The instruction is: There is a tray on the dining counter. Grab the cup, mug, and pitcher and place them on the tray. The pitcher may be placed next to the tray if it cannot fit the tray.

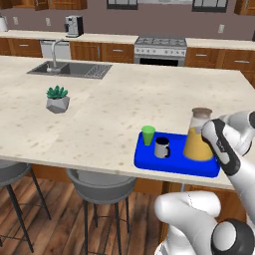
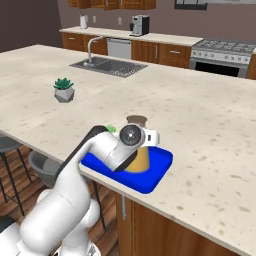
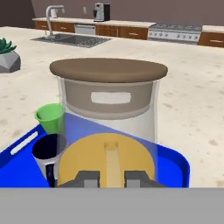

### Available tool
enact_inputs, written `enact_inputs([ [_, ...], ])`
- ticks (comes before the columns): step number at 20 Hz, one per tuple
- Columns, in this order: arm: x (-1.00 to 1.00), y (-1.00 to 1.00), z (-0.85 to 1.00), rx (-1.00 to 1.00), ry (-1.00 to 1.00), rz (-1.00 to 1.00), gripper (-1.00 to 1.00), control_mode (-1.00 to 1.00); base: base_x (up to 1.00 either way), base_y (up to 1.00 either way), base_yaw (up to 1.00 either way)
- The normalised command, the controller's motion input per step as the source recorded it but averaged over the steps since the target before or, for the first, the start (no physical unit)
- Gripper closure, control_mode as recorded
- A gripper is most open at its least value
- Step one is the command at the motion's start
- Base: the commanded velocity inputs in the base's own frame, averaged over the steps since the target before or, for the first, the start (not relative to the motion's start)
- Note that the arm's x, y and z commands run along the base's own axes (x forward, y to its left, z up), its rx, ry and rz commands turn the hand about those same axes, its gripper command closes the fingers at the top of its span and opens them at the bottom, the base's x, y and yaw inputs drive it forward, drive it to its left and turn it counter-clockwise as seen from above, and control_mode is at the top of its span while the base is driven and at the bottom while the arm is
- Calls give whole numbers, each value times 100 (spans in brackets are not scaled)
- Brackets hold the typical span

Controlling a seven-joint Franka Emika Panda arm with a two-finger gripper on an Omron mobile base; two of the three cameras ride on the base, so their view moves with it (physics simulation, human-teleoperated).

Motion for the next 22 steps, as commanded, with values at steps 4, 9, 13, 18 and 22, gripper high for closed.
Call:
enact_inputs([
  [4,40,-2,-28,-1,0,0,100,-100,0,0,0],
  [9,46,0,-27,0,-3,0,100,-100,0,0,0],
  [13,49,-2,-32,0,-7,0,100,-100,0,0,0],
  [18,41,-15,-27,0,-6,0,100,-100,0,0,0],
  [22,40,-25,-19,0,-1,0,100,-100,0,0,0],
])
